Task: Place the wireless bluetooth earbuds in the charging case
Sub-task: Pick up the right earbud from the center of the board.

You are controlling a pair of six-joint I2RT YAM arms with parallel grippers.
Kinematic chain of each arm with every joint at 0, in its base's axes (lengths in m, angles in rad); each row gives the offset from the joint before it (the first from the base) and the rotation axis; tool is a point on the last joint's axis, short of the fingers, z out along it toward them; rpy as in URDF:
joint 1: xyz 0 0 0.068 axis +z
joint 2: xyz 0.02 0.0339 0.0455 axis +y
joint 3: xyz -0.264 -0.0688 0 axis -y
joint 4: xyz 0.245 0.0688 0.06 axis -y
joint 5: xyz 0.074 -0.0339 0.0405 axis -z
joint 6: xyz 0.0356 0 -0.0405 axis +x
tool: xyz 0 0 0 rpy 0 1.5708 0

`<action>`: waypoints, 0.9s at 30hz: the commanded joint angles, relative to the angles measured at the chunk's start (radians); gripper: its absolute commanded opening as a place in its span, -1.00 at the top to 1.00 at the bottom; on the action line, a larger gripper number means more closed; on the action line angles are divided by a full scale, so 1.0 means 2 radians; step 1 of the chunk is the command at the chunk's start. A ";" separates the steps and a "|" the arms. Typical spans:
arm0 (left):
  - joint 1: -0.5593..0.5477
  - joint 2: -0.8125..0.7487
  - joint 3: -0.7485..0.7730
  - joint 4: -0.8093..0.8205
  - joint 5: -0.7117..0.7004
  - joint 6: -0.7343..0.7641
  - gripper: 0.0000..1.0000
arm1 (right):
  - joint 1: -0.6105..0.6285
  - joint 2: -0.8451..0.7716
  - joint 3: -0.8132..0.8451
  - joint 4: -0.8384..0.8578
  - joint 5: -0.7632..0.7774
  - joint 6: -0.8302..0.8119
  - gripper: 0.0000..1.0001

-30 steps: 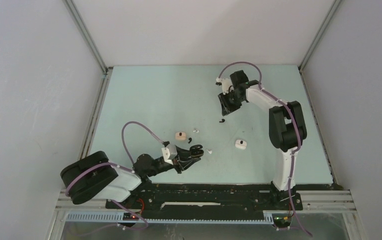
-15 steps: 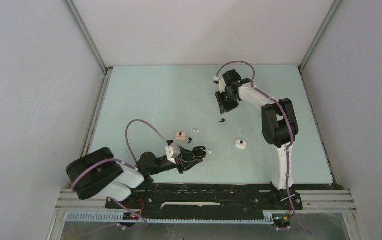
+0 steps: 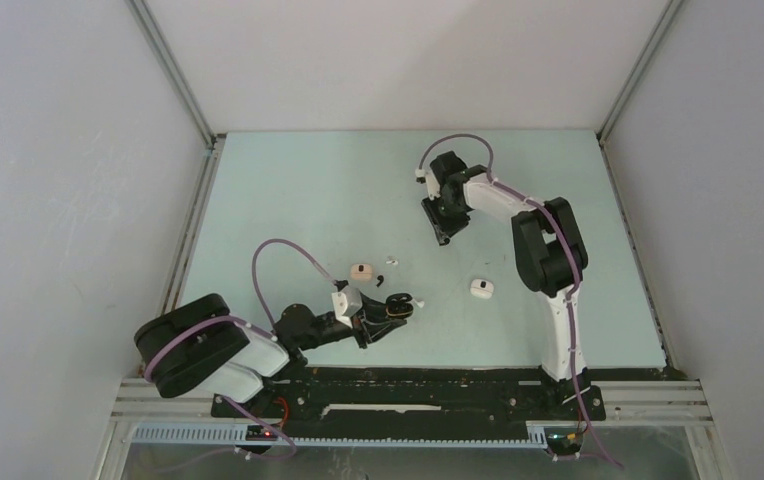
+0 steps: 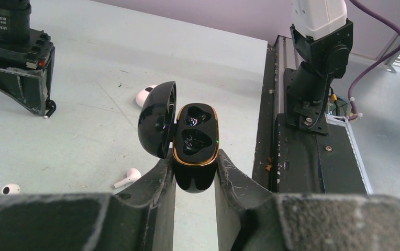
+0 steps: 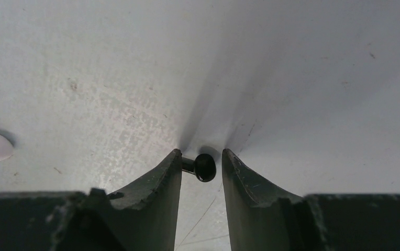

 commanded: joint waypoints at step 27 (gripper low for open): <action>0.001 0.009 0.018 0.048 0.004 -0.010 1.00 | -0.001 -0.111 -0.066 0.024 0.014 -0.046 0.95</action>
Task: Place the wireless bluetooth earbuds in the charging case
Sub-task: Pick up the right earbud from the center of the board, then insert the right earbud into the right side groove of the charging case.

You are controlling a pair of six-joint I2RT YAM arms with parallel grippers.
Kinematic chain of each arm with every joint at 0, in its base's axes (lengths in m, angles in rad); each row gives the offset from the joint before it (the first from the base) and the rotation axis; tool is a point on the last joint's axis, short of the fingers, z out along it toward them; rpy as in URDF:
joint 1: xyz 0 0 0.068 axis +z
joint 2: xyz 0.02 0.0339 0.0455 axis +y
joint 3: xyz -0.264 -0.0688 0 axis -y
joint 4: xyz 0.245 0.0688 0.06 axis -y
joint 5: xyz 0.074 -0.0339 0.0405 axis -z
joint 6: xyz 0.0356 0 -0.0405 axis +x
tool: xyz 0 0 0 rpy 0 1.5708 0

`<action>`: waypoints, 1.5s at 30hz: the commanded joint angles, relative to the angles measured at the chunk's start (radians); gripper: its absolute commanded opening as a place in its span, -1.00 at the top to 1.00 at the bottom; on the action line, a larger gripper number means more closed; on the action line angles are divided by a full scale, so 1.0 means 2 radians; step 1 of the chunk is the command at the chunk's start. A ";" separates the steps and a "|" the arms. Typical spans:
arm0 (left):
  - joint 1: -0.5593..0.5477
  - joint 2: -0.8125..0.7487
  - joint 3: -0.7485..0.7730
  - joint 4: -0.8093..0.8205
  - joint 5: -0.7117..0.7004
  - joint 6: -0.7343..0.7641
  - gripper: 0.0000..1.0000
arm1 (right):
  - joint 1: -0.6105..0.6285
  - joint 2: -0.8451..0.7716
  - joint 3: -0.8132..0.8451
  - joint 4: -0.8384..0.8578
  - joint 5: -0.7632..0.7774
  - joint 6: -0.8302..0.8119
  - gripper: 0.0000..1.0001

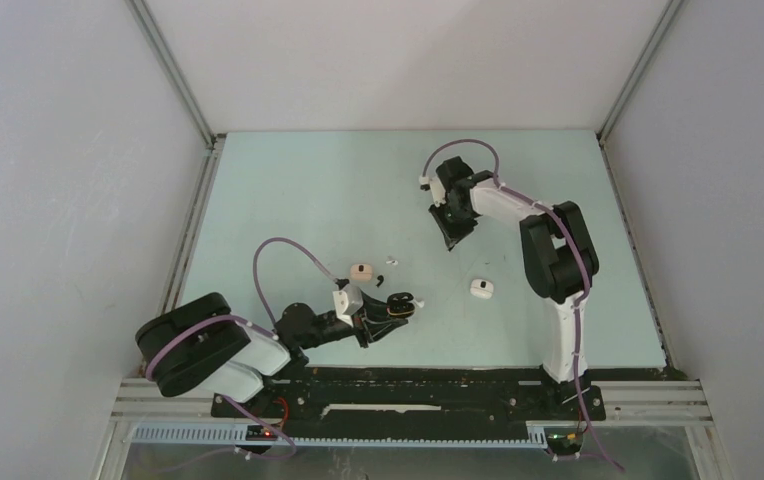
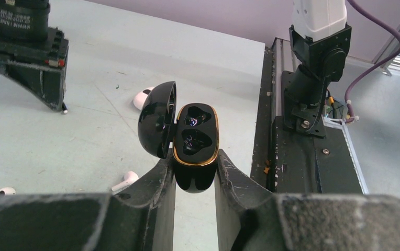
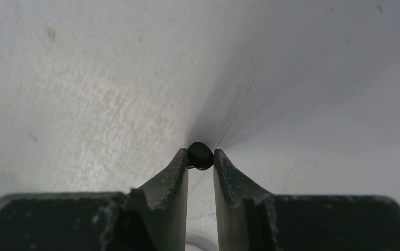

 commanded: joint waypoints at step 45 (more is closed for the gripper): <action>0.002 0.023 0.047 0.048 -0.007 -0.036 1.00 | 0.066 -0.466 -0.116 0.056 -0.100 -0.299 1.00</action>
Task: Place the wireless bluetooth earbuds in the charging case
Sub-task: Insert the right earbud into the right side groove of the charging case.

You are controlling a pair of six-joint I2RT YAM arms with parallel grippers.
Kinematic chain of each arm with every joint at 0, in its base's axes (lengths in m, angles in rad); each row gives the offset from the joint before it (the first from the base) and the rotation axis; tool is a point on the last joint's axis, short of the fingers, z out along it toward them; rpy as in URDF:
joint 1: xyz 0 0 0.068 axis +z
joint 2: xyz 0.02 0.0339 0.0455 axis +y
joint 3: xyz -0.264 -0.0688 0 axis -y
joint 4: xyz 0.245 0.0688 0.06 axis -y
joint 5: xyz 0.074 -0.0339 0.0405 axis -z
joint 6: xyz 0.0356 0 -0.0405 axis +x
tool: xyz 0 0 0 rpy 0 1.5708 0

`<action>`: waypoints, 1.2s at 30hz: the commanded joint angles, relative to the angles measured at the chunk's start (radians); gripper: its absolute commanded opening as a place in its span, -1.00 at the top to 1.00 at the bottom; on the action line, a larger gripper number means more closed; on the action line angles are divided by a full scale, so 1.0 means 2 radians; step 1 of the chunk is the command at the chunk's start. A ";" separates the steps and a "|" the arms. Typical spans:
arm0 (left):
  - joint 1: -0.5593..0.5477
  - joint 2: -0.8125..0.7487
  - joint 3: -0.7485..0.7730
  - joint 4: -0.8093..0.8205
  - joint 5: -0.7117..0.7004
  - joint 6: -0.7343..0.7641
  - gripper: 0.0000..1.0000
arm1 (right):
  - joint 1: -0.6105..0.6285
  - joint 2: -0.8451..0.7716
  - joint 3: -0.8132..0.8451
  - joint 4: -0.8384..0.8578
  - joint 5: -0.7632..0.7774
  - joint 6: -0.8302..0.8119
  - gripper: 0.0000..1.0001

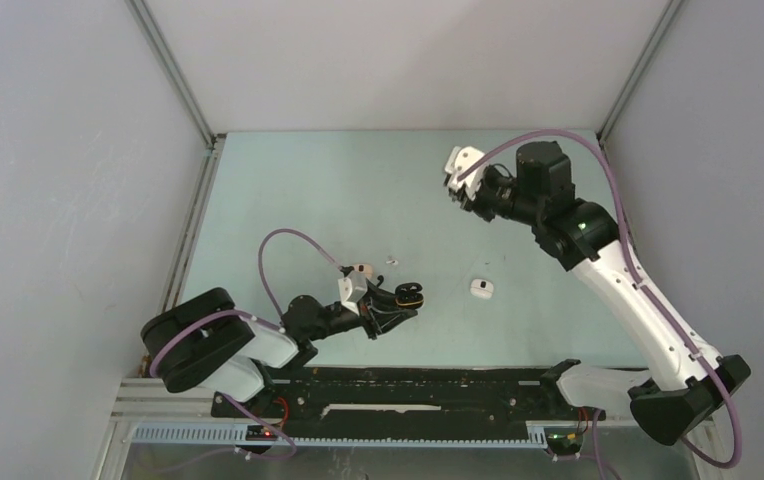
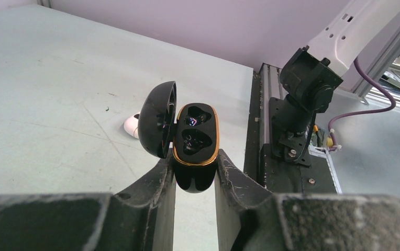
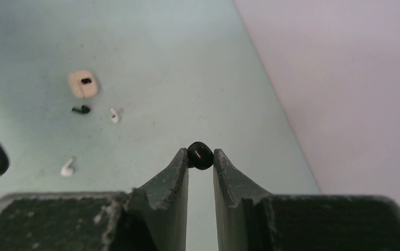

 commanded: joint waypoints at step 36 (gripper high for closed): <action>0.001 -0.066 -0.031 0.045 -0.024 0.034 1.00 | 0.291 -0.187 -0.282 0.237 0.161 -0.177 1.00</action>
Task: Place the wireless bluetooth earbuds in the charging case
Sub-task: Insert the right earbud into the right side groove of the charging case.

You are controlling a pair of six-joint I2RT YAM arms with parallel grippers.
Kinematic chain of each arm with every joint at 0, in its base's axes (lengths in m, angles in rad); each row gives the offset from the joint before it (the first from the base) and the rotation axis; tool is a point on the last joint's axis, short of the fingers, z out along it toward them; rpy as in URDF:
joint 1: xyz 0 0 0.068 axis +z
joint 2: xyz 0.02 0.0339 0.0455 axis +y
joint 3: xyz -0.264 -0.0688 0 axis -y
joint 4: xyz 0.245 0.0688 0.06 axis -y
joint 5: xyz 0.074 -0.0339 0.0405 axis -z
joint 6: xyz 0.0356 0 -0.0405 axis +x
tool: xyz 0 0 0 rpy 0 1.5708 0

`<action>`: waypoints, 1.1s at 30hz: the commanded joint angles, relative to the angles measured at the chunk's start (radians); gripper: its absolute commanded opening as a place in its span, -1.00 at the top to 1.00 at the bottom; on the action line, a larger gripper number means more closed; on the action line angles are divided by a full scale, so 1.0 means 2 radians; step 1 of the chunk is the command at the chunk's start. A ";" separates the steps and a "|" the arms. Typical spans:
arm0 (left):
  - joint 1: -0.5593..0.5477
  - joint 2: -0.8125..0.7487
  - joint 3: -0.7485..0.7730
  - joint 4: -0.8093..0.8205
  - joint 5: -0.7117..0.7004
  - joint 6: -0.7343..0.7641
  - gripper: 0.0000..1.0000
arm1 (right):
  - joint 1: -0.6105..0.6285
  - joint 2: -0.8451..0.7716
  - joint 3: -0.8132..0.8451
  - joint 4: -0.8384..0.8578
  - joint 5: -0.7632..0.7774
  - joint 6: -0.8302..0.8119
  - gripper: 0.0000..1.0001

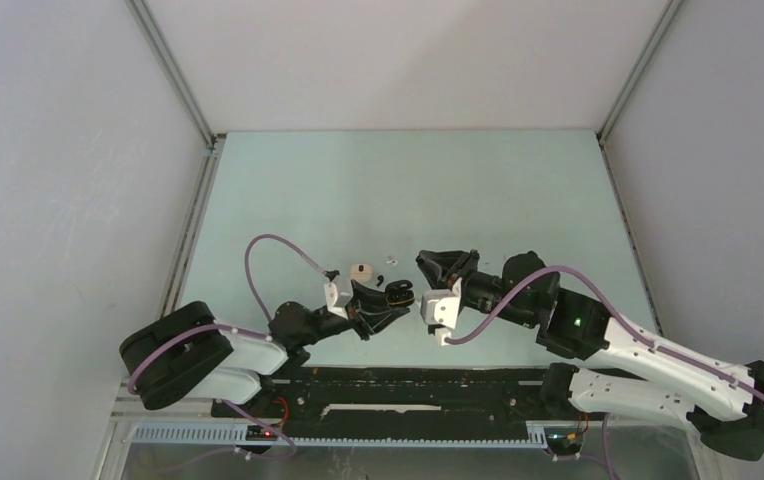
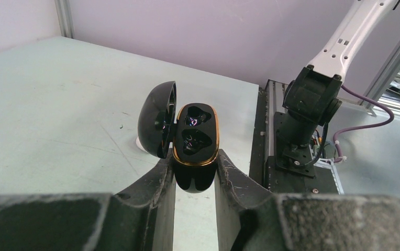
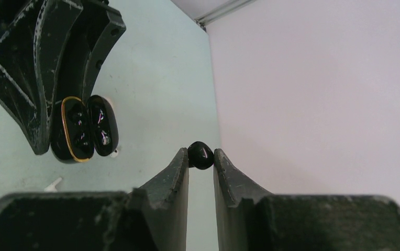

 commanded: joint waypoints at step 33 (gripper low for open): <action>0.001 -0.013 -0.006 0.045 -0.014 0.015 1.00 | 0.067 0.022 -0.116 0.174 0.041 0.025 1.00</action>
